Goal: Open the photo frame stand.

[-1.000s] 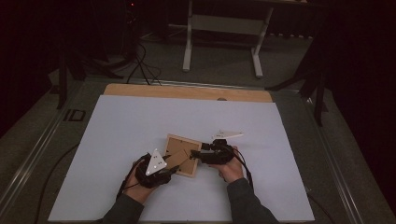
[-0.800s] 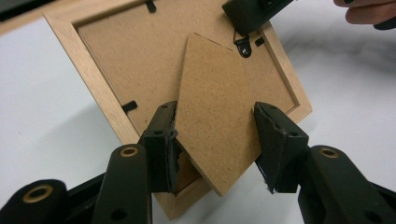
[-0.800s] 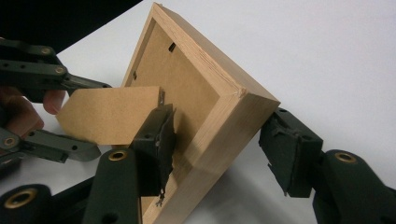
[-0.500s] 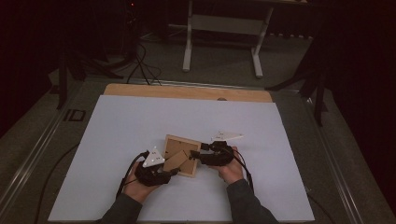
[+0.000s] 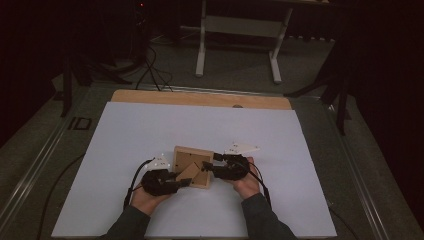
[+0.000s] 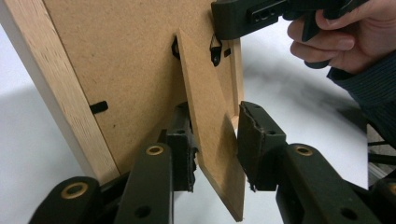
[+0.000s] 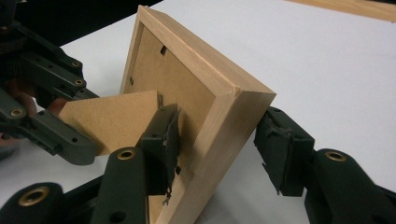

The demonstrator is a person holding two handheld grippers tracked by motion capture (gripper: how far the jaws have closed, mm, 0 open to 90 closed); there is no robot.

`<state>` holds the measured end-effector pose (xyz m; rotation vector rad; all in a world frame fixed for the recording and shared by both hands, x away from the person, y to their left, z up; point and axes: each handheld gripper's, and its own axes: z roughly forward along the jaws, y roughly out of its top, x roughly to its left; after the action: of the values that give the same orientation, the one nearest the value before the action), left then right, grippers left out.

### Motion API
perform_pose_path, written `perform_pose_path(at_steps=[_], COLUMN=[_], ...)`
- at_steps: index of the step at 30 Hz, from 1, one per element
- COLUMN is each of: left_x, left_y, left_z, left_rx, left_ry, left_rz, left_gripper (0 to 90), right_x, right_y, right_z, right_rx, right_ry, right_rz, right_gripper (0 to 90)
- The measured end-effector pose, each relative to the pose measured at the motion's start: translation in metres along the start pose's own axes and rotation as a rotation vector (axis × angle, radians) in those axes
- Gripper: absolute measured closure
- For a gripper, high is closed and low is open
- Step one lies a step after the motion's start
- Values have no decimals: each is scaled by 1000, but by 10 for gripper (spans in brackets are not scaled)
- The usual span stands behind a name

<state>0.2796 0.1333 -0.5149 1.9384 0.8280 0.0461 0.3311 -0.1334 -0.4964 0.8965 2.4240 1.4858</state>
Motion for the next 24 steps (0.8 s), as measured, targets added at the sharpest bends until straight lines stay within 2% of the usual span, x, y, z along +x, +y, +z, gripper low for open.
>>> perform_pose_path(at_steps=[3, 10, 16, 24], left_x=[-1, -1, 3, 5], left_y=[0, 1, 0, 1], left_z=[1, 4, 5, 7], left_rx=[18, 37, 44, 56], left_ry=[2, 41, 63, 119], left_rz=[7, 12, 12, 30], left_gripper=[706, 731, 730, 708], right_x=[2, 7, 9, 9], right_y=[1, 4, 5, 6], right_z=[-1, -5, -6, -7], right_rx=[-6, -35, -48, -68], right_ry=[-2, -23, -27, -13], right_rz=[-13, -54, -59, -61], right_gripper=[508, 565, 579, 598])
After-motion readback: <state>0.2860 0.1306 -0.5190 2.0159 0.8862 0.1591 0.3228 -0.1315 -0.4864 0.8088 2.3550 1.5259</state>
